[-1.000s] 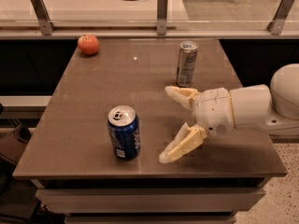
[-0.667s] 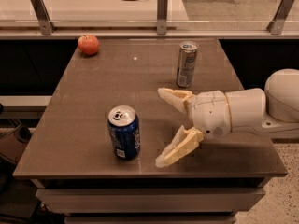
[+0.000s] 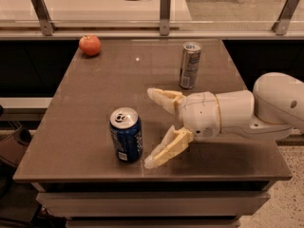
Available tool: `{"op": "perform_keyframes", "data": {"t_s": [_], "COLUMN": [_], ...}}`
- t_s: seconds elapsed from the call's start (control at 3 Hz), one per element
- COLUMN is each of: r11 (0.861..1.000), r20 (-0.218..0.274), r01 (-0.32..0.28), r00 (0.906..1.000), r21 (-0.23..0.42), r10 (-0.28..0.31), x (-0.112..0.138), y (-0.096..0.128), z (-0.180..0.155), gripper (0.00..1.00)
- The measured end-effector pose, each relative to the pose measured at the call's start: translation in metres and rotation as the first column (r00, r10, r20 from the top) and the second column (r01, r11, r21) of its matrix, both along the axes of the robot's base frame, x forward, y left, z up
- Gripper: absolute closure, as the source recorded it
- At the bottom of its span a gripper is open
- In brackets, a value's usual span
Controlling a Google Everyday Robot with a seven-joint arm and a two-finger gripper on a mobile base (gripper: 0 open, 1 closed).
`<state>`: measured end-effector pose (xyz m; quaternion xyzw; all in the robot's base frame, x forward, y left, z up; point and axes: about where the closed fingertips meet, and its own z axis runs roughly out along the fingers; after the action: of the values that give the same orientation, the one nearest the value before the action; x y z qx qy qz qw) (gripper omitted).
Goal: Move pepsi can near apple
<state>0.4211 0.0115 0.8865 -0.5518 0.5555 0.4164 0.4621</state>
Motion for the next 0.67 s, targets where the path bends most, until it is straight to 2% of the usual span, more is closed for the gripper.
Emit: {"op": "perform_keyframes", "data": {"t_s": [0.67], "r11": [0.999], "r20": [-0.024], "r01": [-0.001], "r00": [0.9997], "r21": [0.049], "r10": [0.002], "x": [-0.0022], "y": [0.0242], "z": [-0.0056], "gripper": [0.00]}}
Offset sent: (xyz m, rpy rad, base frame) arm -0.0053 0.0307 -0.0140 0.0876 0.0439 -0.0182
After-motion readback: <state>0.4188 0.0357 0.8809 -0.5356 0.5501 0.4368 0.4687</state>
